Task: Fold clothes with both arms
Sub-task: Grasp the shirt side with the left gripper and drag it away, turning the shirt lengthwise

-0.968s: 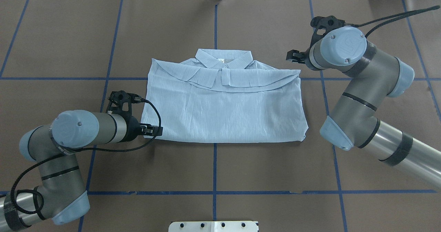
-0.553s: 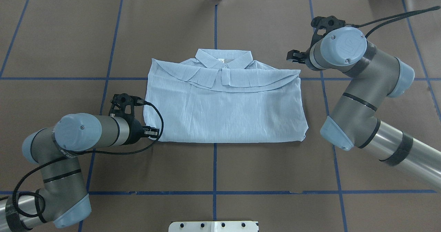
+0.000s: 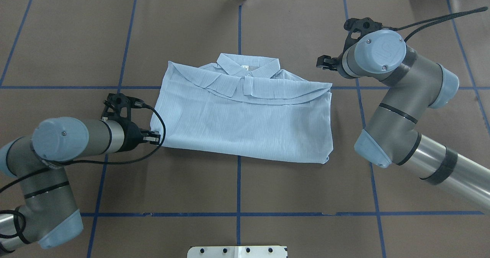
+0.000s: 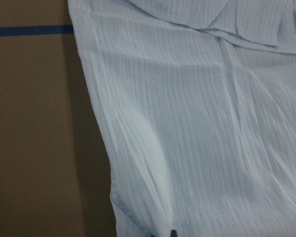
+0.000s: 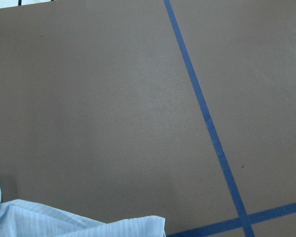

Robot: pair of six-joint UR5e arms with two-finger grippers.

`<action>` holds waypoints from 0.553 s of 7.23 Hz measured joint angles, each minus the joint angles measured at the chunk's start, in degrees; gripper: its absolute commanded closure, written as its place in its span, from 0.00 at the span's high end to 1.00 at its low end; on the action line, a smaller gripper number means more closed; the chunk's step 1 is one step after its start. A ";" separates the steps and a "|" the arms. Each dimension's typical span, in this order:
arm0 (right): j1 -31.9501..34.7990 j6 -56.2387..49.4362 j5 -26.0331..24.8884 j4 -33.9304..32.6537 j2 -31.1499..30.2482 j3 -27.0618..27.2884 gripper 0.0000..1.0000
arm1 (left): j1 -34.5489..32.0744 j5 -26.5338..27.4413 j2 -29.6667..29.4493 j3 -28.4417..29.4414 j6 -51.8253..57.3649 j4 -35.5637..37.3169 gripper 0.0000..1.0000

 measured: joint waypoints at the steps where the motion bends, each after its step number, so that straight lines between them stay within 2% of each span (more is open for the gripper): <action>1: -0.40 0.55 0.06 0.02 0.28 0.60 1.00 | -4.64 0.00 0.29 2.03 6.36 -0.08 0.00; 2: -1.03 1.58 0.08 0.00 0.43 2.01 1.00 | -10.48 -0.03 -1.62 6.88 13.36 -0.38 0.00; 4: -2.68 4.11 -0.01 -0.06 0.99 3.78 1.00 | -18.86 0.01 -14.22 23.88 20.76 -0.89 0.00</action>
